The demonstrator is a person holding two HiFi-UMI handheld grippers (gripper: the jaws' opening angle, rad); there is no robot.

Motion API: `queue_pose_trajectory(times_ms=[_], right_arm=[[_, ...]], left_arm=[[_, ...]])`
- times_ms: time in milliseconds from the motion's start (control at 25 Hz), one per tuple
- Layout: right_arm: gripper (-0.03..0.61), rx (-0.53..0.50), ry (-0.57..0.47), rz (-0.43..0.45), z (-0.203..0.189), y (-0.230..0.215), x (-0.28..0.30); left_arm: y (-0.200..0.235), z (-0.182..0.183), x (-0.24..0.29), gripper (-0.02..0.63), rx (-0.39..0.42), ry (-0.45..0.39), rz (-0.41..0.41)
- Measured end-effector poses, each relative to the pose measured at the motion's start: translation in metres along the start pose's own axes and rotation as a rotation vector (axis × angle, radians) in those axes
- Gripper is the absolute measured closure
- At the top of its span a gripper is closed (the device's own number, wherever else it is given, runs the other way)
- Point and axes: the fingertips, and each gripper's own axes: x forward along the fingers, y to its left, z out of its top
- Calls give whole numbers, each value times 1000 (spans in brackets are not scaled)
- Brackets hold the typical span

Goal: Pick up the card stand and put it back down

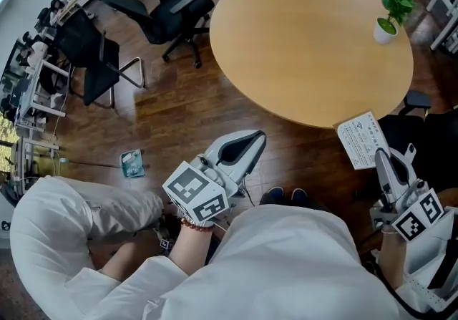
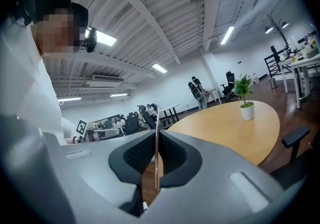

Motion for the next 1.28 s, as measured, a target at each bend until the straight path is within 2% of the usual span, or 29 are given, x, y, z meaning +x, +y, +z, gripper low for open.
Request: queue_pose_trajectory(times_ms=[120,440,640,800,880,1280], right_arm=[[560,16,-2,-2,0,-4,-7],[560,25,0,10,-6,-8,-3],[560,24,-9,11,-6,-9,-6],[560,21,-32,12,-2,-6,-9],[560,19,-37,12,-1,-6,-9],[560,11,-47,26,1,-3,-10]], left_arm=[[-11,4,6,614,-10,-3,-5],[-5,-13,8,614,-39,36,10],[-21,-10,24,614,-29,28,-32],[-35,-6,29,614,33,38,-80],[-38,-2,30,614,36,21,-92],[-38,-4,35,614,32,26,-84]])
